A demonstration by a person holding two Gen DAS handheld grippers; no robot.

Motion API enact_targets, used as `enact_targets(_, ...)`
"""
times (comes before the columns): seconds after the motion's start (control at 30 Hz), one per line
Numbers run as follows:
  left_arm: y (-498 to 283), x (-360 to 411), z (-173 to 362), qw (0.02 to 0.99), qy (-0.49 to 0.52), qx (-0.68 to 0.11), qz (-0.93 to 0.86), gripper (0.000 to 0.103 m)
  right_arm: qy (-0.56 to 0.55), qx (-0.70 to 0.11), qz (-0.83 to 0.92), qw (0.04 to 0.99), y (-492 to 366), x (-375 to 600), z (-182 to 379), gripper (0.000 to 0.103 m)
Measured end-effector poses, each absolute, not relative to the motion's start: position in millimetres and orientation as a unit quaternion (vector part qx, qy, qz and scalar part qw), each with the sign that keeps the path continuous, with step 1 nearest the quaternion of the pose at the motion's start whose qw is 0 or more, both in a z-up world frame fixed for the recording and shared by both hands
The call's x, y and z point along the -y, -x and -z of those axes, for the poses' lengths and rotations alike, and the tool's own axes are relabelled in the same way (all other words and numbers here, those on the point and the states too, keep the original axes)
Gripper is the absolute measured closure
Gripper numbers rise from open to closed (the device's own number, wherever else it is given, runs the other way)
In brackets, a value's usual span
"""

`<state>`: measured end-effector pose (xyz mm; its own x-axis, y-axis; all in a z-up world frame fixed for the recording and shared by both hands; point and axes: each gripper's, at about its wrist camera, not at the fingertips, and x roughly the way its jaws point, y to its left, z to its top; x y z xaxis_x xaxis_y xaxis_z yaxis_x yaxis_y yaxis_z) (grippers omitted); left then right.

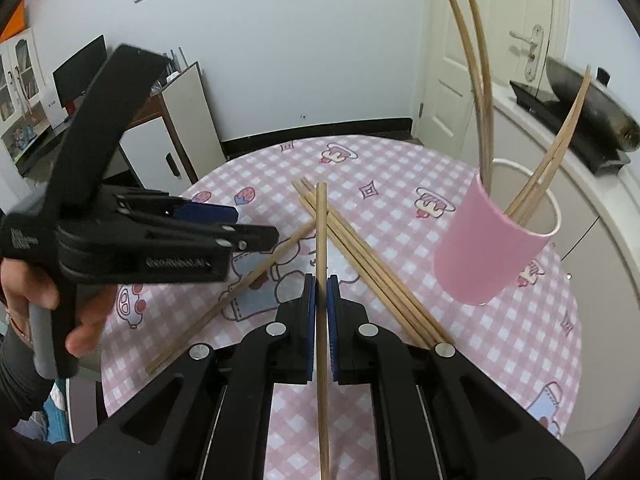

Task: Organize utensils
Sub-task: 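Lift both held chopsticks upright and lower them into the pink cup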

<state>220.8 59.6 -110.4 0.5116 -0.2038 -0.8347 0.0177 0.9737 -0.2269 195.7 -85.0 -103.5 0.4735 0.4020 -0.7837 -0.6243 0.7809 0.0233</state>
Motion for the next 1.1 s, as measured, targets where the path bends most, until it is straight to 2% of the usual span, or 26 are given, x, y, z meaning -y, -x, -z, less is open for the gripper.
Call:
enact_targets(0.13, -237.3, -51.0, 128.0, 0.855, 0.075, -0.51, 0.057, 0.051, 0.133, -0.42, -0.306, 0.844, -200.7, 82.8, 111.0, 0.099)
enact_targets(0.2, -246.9, -47.0, 137.9, 0.847, 0.065, -0.524, 0.055, 0.062, 0.133, -0.422, -0.305, 0.843, -204.1, 82.0, 113.3, 0.099)
enact_targets(0.33, -259.6, -39.6, 152.7, 0.84, 0.044, -0.538, 0.048, 0.071, 0.128, -0.426, -0.3, 0.844, -211.8, 82.7, 117.6, 0.099)
enact_targets(0.4, -262.5, -36.4, 153.3, 0.843, 0.03, -0.535, 0.041, 0.096, 0.127, -0.426, -0.3, 0.844, -213.2, 84.1, 117.6, 0.099)
enact_targets(0.5, -259.4, -42.9, 144.3, 0.853, 0.057, -0.515, 0.06, 0.097, 0.124, -0.419, -0.302, 0.847, -211.6, 87.5, 112.4, 0.099)
enact_targets(0.67, -236.1, -49.2, 101.3, 0.888, 0.094, -0.44, 0.097, 0.097, 0.113, -0.392, -0.306, 0.86, -204.4, 96.4, 90.2, 0.099)
enact_targets(0.93, -191.3, -38.1, 16.9, 0.943, 0.125, -0.275, 0.139, 0.097, 0.081, -0.325, -0.305, 0.891, -186.9, 117.2, 39.4, 0.099)
enact_targets(1.1, -178.1, -15.2, -19.6, 0.959, 0.119, -0.201, 0.161, 0.097, 0.057, -0.284, -0.297, 0.91, -179.3, 134.9, 6.6, 0.099)
